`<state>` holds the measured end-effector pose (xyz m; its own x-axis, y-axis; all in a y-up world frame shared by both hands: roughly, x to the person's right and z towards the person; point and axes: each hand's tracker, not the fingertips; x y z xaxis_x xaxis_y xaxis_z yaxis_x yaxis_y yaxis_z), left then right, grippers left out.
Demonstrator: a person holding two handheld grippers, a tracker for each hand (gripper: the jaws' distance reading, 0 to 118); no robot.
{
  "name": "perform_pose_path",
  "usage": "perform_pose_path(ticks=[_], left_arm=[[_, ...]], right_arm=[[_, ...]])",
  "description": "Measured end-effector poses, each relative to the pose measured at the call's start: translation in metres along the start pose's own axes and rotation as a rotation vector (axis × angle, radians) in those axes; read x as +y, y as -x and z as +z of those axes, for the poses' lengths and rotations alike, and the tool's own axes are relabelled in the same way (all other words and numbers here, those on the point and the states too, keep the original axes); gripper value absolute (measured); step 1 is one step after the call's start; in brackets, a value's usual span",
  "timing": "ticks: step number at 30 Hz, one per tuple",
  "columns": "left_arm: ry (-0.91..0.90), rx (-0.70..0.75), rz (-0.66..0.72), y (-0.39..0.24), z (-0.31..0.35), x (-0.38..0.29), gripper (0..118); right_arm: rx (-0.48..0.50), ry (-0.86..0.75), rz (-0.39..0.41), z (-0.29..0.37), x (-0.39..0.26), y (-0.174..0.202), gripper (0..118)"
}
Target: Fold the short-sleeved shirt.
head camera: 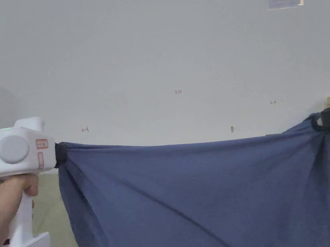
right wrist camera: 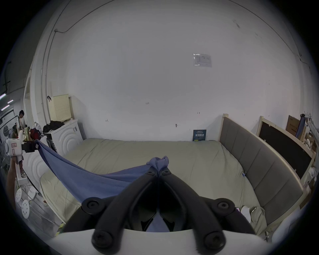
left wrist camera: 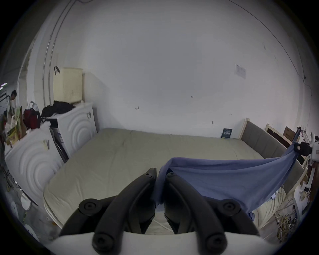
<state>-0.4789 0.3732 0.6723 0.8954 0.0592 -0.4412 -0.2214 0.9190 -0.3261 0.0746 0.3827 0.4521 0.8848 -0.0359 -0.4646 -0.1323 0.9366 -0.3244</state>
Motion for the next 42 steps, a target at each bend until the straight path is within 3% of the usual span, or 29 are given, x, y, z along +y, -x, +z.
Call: perform_pose_path(ticks=[15,23,34,42], left_arm=[[-0.012,0.075,-0.027,-0.008,-0.044,0.048,8],[-0.024,0.098,0.015,-0.023,-0.115,0.084,8],[-0.057,0.188,-0.001,-0.055,-0.229,0.129,8],[-0.069,0.234,-0.022,-0.065,-0.3,0.138,8]], right_arm=[[-0.065,-0.03,0.079,-0.06,0.077,0.015,2],[-0.096,-0.029,0.086,-0.131,0.128,0.005,2],[-0.169,-0.043,0.198,-0.239,0.196,-0.001,1],[-0.164,-0.054,0.16,-0.308,0.201,-0.011,1]])
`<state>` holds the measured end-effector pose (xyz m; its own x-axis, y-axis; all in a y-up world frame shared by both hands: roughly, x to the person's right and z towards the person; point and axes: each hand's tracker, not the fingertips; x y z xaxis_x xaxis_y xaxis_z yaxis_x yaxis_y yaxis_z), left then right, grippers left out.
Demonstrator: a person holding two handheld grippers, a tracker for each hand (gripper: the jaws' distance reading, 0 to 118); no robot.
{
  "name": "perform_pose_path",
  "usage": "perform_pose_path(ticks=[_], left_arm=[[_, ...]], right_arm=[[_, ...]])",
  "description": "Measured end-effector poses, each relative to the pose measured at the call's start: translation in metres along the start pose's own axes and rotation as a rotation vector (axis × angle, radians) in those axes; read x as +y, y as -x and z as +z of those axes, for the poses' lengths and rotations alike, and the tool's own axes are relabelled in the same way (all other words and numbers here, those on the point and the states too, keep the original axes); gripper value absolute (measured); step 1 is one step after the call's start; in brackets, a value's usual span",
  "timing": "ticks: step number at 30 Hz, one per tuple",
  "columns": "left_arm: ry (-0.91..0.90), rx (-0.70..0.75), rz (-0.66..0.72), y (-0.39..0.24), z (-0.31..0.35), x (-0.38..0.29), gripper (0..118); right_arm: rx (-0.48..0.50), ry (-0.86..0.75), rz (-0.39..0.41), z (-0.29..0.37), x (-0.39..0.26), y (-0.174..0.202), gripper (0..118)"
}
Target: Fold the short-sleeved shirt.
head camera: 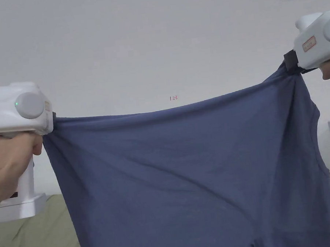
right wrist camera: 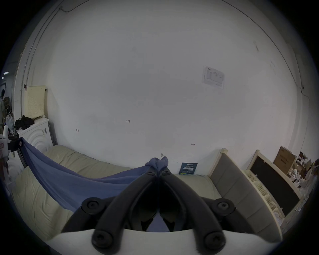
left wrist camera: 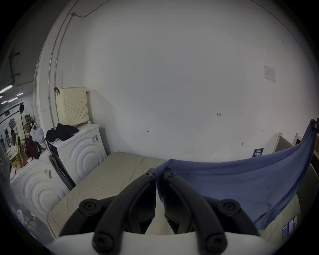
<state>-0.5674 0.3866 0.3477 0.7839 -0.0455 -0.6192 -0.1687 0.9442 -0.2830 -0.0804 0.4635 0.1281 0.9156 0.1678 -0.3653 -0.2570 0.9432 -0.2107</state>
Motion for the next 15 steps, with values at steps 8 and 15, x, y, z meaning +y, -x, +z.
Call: perform_pose_path(ticks=[8,15], left_arm=[[0.074,-0.021,-0.03,-0.021,-0.055,-0.064,7],[0.228,-0.059,-0.066,-0.013,-0.054,-0.174,7]], right_arm=[[0.022,0.101,0.031,-0.061,-0.078,0.025,2],[0.102,0.239,-0.042,-0.031,-0.197,0.029,2]])
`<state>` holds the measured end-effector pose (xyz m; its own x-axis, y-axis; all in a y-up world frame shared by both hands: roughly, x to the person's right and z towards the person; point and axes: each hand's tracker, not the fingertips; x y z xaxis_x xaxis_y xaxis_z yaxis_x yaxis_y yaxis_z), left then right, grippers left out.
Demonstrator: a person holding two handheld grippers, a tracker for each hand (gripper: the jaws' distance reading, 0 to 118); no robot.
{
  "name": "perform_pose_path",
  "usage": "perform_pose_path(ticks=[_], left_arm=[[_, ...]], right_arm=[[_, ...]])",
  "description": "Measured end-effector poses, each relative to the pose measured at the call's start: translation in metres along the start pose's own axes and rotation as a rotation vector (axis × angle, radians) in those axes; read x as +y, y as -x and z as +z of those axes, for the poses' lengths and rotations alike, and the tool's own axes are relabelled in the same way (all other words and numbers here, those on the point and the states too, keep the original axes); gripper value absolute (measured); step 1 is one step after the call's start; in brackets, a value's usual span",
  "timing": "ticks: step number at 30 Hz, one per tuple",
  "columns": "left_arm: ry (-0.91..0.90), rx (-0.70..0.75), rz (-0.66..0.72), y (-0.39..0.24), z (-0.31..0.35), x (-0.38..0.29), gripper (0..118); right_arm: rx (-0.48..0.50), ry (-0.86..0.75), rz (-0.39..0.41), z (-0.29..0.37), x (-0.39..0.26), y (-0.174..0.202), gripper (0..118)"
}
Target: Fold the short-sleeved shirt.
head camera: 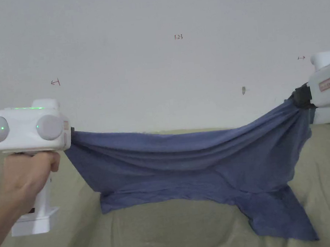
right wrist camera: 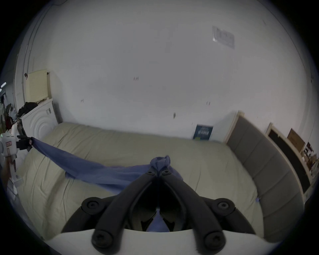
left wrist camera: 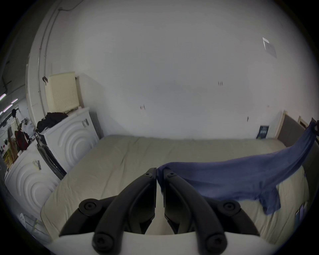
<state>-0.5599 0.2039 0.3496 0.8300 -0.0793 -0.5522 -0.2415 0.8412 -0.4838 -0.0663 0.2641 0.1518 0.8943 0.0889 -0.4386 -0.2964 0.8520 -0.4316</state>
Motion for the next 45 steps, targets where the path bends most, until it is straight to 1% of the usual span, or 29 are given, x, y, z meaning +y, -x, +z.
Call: perform_pose_path(ticks=[2,3,4,5,7,9,11,14,15,17,19,20,22,23,26,29,31,32,33,34,35,36,39,42,45], left_arm=[[0.036,-0.009,-0.01,0.003,0.007,-0.037,7],[0.054,-0.021,-0.013,0.006,0.014,-0.056,7],[0.064,-0.027,-0.013,0.009,0.022,-0.074,7],[0.088,-0.033,-0.029,0.015,0.031,-0.093,7],[0.107,-0.036,-0.034,0.024,0.052,-0.127,7],[0.136,-0.038,-0.022,0.038,0.075,-0.159,7],[0.173,-0.029,-0.014,0.049,0.097,-0.188,7],[0.197,-0.04,-0.012,0.068,0.129,-0.224,7],[0.201,-0.04,-0.019,0.073,0.138,-0.233,7],[0.214,-0.047,0.0,0.087,0.153,-0.252,7],[0.247,-0.063,0.029,0.095,0.162,-0.271,7],[0.252,-0.073,0.023,0.097,0.162,-0.279,7],[0.277,-0.105,0.01,0.098,0.158,-0.291,7],[0.276,-0.099,0.012,0.098,0.156,-0.295,7],[0.284,-0.143,0.018,0.092,0.145,-0.298,7],[0.303,-0.149,-0.013,0.085,0.111,-0.292,7],[0.323,-0.163,-0.013,0.08,0.084,-0.288,8],[0.329,-0.173,-0.02,0.074,0.072,-0.287,15],[0.335,-0.171,-0.017,0.071,0.059,-0.284,47],[0.369,-0.152,-0.02,0.068,0.043,-0.281,105],[0.399,-0.138,-0.026,0.065,0.028,-0.279,118],[0.372,-0.146,-0.028,0.06,0.02,-0.279,118],[0.431,-0.125,-0.042,0.052,-0.014,-0.273,118],[0.441,-0.077,-0.091,0.041,-0.028,-0.277,118],[0.459,-0.099,-0.052,0.038,-0.027,-0.279,117]], right_arm=[[0.021,0.031,-0.037,0.015,-0.042,-0.002,2],[0.033,0.047,-0.035,0.028,-0.063,-0.001,2],[0.034,0.044,-0.066,0.04,-0.086,-0.002,2],[0.041,0.078,-0.056,0.053,-0.107,-0.003,2],[0.031,0.091,-0.05,0.079,-0.144,-0.001,2],[0.053,0.131,-0.04,0.104,-0.176,-0.001,2],[0.077,0.144,-0.084,0.13,-0.207,-0.001,2],[0.106,0.179,-0.079,0.162,-0.252,0.008,2],[0.109,0.19,-0.09,0.171,-0.265,0.012,2],[0.146,0.214,-0.135,0.185,-0.293,0.018,2],[0.148,0.232,-0.14,0.193,-0.316,0.025,2],[0.152,0.254,-0.158,0.194,-0.325,0.028,2],[0.145,0.268,-0.154,0.19,-0.336,0.032,2],[0.138,0.274,-0.158,0.18,-0.343,0.025,2],[0.142,0.283,-0.201,0.17,-0.347,0.023,2],[0.128,0.308,-0.184,0.159,-0.349,0.024,2],[0.126,0.326,-0.19,0.153,-0.353,0.022,2],[0.128,0.336,-0.199,0.149,-0.354,0.02,2],[0.126,0.339,-0.207,0.146,-0.356,0.018,2],[0.123,0.35,-0.216,0.141,-0.358,0.016,2],[0.126,0.359,-0.227,0.138,-0.361,0.013,2],[0.126,0.365,-0.233,0.135,-0.362,0.011,2],[0.126,0.383,-0.24,0.125,-0.364,0.008,2],[0.126,0.393,-0.234,0.119,-0.363,0.008,2],[0.128,0.395,-0.23,0.115,-0.364,0.007,2]])
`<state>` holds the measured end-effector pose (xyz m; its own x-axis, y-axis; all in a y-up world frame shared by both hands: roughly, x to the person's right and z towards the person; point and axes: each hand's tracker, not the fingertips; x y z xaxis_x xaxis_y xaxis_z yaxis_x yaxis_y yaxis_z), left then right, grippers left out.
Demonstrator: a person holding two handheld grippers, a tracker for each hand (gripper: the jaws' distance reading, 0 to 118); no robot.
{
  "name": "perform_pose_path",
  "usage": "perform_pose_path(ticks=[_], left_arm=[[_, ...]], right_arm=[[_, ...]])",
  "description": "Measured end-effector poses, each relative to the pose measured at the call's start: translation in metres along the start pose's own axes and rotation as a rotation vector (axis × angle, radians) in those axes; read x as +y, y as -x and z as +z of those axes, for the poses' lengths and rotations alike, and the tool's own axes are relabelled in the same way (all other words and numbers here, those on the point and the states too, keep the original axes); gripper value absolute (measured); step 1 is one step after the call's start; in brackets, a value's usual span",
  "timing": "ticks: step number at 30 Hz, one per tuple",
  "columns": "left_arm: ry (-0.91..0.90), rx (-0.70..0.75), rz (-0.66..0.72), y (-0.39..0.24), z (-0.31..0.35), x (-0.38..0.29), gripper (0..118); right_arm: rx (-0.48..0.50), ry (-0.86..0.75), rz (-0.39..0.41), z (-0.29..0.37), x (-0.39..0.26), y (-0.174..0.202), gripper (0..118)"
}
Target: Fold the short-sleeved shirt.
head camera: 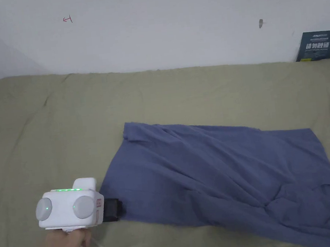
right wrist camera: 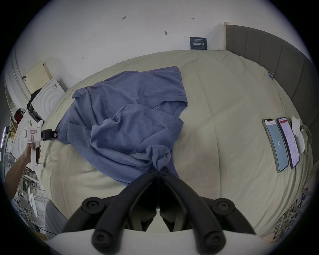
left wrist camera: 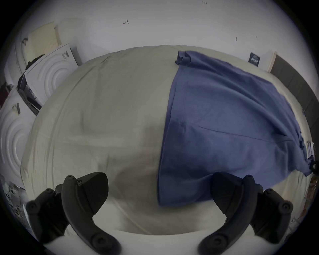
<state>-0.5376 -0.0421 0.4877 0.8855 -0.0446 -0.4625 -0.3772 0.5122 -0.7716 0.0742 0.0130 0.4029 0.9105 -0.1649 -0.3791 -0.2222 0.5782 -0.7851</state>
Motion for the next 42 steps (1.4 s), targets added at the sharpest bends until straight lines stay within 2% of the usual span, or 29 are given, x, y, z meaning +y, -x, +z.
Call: perform_pose_path(ticks=[2,3,4,5,7,9,14,26,31,32,36,42], left_arm=[[-0.001,-0.013,0.013,-0.001,0.008,-0.001,95],[-0.021,-0.023,0.009,-0.004,0.018,-0.004,77],[-0.044,-0.017,-0.027,-0.008,0.024,-0.005,36],[-0.046,-0.02,-0.059,-0.012,0.029,-0.006,3],[-0.075,-0.02,-0.088,-0.015,0.038,-0.007,3],[-0.045,-0.034,-0.057,-0.015,0.041,-0.005,3],[-0.13,-0.063,-0.023,-0.01,0.08,0.007,3],[-0.413,-0.049,-0.002,0.007,0.259,0.074,3],[-0.429,-0.04,-0.008,0.012,0.31,0.105,3],[-0.444,-0.029,-0.002,0.012,0.32,0.11,3],[-0.521,-0.041,0.025,0.015,0.36,0.119,3],[-0.582,-0.02,0.051,0.016,0.404,0.142,3]], right_arm=[[0.0,-0.003,-0.004,0.0,0.0,-0.001,2],[0.0,-0.007,-0.008,0.001,0.001,0.0,2],[-0.001,-0.012,-0.011,0.002,0.002,0.0,2],[-0.001,-0.018,-0.015,0.004,0.003,0.001,2],[0.01,-0.029,-0.023,0.009,0.004,0.001,2],[0.009,-0.051,-0.018,0.019,0.007,0.006,2],[0.017,-0.118,0.017,0.05,0.021,0.011,2],[-0.024,-0.35,0.16,0.154,0.127,0.053,2],[-0.065,-0.392,0.197,0.193,0.174,0.067,2],[-0.094,-0.408,0.201,0.201,0.183,0.071,2],[-0.078,-0.49,0.188,0.24,0.207,0.079,2],[-0.123,-0.551,0.2,0.282,0.249,0.09,2]])
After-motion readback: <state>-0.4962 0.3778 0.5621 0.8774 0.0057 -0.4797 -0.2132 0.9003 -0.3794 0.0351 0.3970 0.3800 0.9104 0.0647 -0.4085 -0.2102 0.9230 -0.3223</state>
